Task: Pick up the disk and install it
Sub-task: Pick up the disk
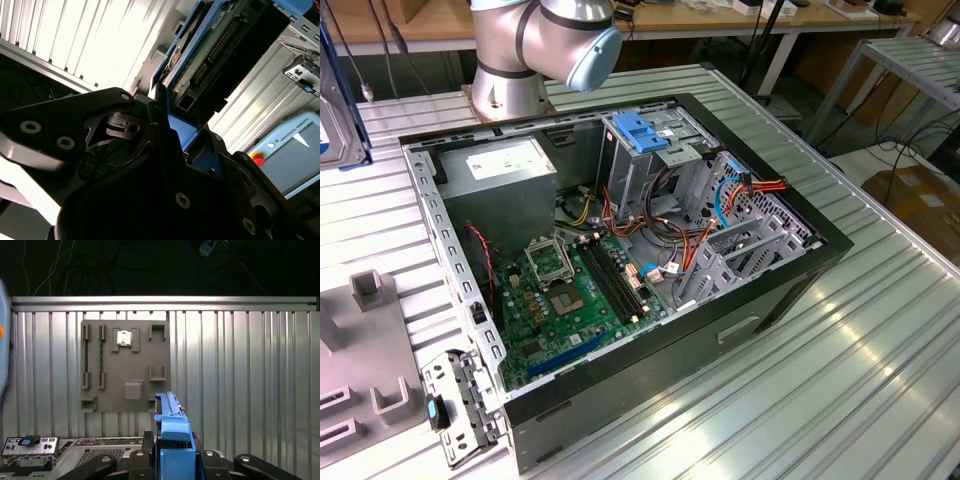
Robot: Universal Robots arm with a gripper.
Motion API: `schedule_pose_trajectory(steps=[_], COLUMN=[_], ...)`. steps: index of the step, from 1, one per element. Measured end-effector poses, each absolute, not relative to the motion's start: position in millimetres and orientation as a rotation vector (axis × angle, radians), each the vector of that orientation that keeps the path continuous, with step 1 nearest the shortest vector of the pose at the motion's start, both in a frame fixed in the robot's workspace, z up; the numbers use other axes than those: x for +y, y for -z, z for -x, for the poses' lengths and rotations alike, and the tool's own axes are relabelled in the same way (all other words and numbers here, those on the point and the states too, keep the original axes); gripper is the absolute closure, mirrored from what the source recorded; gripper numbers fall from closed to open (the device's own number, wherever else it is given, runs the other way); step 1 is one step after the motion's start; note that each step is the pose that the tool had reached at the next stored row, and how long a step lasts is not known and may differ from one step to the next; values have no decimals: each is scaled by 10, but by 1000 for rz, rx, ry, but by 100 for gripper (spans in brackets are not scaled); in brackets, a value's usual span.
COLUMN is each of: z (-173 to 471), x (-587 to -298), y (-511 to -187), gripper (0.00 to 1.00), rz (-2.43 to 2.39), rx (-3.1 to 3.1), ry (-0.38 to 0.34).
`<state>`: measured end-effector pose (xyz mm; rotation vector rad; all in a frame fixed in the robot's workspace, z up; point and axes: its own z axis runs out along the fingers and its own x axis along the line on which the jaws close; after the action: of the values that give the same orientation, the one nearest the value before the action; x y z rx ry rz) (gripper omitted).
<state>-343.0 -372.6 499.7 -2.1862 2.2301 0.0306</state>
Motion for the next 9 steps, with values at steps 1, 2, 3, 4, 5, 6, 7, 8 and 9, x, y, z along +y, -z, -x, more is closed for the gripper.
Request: schedule_pose_trajectory(steps=[1,2,3,4,5,6,7,8,9], z=[3424,3419,3413,3408,3403,3397,3392,3380,3374], x=[-3726,-3726,-3726,-3726,-3726,-3726,-3726,-3726,-3726], y=[-4997,-4997,-4996,-4996,-4997,-4996,-4997,-4996,-4996], gripper=[63,63,63,63,63,63,63,63,63], rz=[2186,2186,2186,2186,2186,2186,2186,2186,2186], rx=[2230,2230,2230,2230,2230,2230,2230,2230,2230], ry=[-31,-31,-31,-31,-31,-31,-31,-31,-31])
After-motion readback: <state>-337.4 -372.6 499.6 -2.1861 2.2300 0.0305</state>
